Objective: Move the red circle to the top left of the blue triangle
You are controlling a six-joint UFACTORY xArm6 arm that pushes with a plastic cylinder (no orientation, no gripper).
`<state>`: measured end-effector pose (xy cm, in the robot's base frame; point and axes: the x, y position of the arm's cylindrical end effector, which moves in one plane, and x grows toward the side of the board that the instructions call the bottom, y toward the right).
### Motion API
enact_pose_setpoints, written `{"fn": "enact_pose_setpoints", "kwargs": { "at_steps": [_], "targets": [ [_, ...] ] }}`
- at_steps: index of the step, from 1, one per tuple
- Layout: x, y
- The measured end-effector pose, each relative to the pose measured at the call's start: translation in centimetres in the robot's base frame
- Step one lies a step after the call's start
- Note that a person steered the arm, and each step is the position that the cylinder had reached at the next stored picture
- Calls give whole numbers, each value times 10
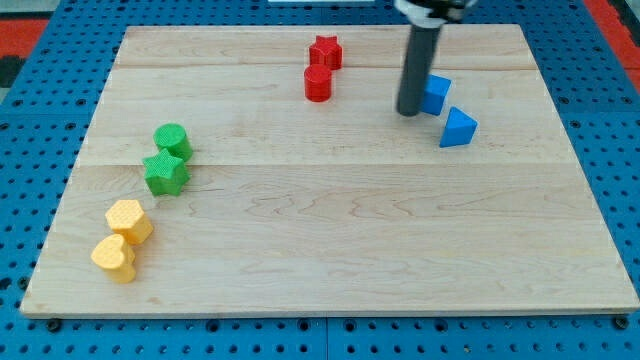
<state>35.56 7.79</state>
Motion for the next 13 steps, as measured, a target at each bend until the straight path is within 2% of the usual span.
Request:
{"fn": "enact_pose_setpoints", "kwargs": {
  "at_steps": [1,2,3,4,5,6,8,10,11,12,13],
  "targets": [
    [-12,-7],
    [-25,52],
    [-18,46],
    [-20,-31],
    [-25,-135],
    [-43,-177],
    [-78,-174],
    [-57,22],
    [-57,-11],
    [-58,-78],
    [-35,-86]
  ]
}}
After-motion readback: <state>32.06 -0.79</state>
